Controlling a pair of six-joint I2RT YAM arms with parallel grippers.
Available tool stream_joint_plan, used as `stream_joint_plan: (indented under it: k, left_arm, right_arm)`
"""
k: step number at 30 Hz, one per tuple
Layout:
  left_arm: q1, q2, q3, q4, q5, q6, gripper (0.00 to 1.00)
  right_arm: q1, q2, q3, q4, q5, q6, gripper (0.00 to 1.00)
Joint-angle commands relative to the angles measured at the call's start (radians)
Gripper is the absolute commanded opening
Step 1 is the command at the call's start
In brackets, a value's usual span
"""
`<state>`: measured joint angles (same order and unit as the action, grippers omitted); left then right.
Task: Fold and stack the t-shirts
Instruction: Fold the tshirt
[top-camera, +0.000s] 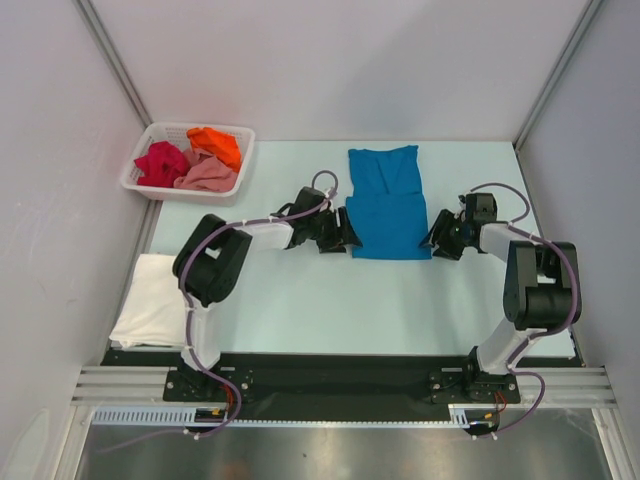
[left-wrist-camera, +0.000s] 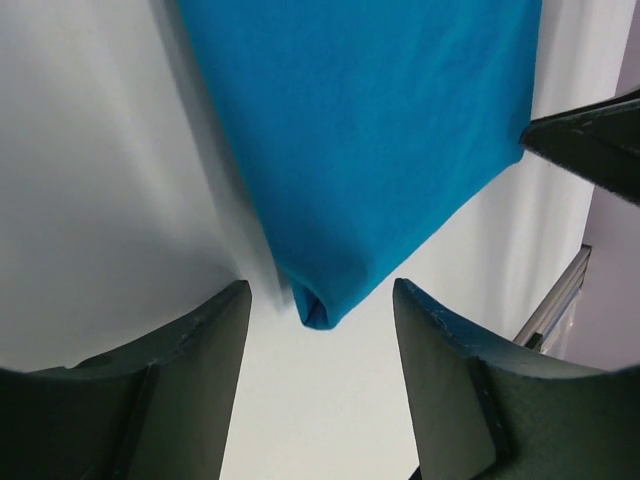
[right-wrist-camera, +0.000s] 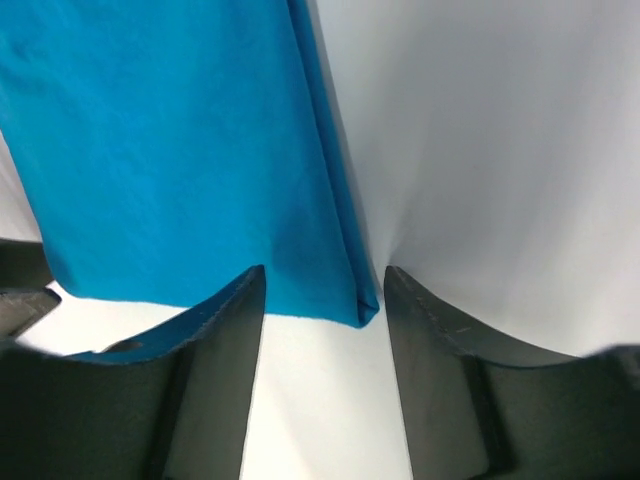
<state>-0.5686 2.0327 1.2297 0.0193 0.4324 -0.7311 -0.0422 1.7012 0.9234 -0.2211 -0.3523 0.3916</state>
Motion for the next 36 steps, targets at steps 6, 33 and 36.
stream_joint_plan:
  k: [6,33,36]
  left_arm:
    - [-0.020,0.057,0.005,0.064,0.029,-0.027,0.55]
    - [-0.073,-0.141,-0.225,0.001,-0.019,0.056,0.35]
    - [-0.030,-0.190,-0.193,-0.050,-0.064,0.090,0.55]
  right_arm:
    - [-0.010,-0.048,-0.092,0.045,-0.008,-0.019,0.40]
    - [-0.035,-0.316,-0.249,-0.089,0.036,0.007,0.36]
    - [-0.051,-0.284,-0.172,-0.066,0.047,-0.002,0.50]
